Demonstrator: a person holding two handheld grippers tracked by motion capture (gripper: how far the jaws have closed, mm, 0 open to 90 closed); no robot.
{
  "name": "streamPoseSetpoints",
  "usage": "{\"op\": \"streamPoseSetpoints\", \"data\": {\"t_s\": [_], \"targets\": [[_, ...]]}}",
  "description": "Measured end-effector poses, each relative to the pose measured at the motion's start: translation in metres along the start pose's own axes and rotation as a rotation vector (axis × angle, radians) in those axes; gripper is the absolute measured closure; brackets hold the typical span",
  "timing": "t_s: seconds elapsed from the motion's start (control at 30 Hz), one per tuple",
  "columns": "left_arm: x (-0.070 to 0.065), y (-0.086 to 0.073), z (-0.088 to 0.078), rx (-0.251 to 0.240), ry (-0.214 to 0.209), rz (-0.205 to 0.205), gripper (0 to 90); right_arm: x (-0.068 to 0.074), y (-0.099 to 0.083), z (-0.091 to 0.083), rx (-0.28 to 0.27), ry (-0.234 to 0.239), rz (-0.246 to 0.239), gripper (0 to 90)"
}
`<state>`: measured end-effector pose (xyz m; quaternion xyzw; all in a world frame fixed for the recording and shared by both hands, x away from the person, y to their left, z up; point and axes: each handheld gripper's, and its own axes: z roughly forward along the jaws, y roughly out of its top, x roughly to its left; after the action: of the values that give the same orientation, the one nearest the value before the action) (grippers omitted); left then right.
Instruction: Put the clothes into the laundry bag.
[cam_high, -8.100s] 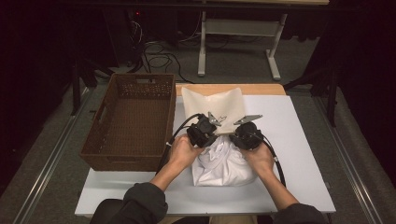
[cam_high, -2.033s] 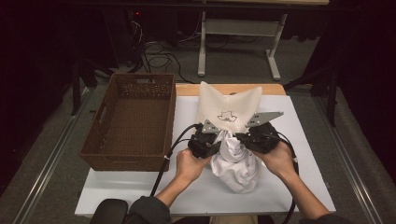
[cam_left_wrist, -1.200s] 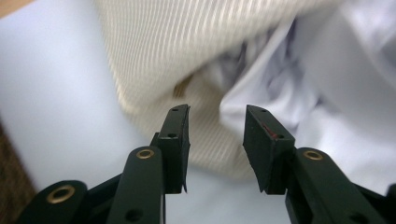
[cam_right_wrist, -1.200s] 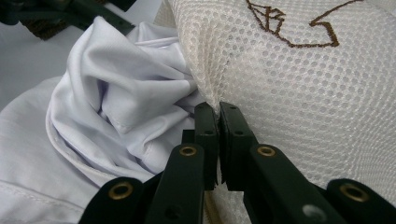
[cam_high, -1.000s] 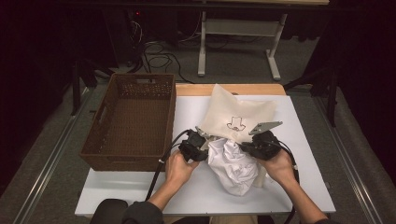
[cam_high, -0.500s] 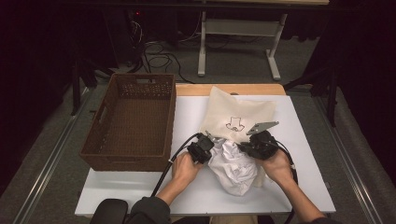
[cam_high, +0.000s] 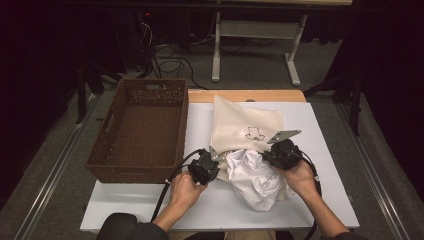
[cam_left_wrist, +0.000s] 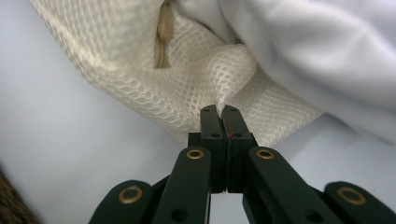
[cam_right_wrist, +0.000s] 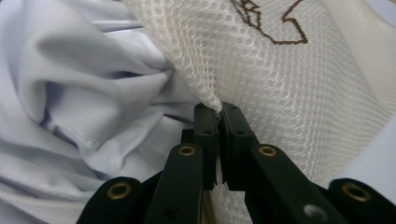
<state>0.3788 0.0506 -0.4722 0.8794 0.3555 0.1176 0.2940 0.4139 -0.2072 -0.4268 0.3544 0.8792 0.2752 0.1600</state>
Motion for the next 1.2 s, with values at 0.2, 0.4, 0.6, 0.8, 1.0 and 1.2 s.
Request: {"op": "streamPoseSetpoints", "data": {"t_s": [0.2,0.4,0.6,0.8,1.0,1.2], "targets": [[-0.005,0.004,0.011,-0.015,0.030,0.031,68.3,0.003,0.003,0.001,-0.017,0.022,-0.008,87.2],[0.003,0.009,0.032,-0.027,-0.018,0.007,75.3,0.009,0.006,-0.003,-0.031,0.052,-0.007,86.6],[0.006,0.007,0.024,-0.043,-0.060,-0.006,89.4,0.012,0.008,-0.017,-0.089,0.078,0.016,75.4],[0.009,0.003,0.016,-0.058,-0.074,-0.008,89.6,0.030,0.011,-0.039,-0.151,0.110,-0.020,68.0],[0.010,0.001,0.011,-0.071,-0.090,-0.015,89.6,0.054,0.011,-0.044,-0.121,0.156,-0.077,59.0],[0.012,-0.006,0.002,-0.075,-0.104,-0.020,89.7,0.061,0.016,-0.019,-0.051,0.146,-0.070,57.9]]}}
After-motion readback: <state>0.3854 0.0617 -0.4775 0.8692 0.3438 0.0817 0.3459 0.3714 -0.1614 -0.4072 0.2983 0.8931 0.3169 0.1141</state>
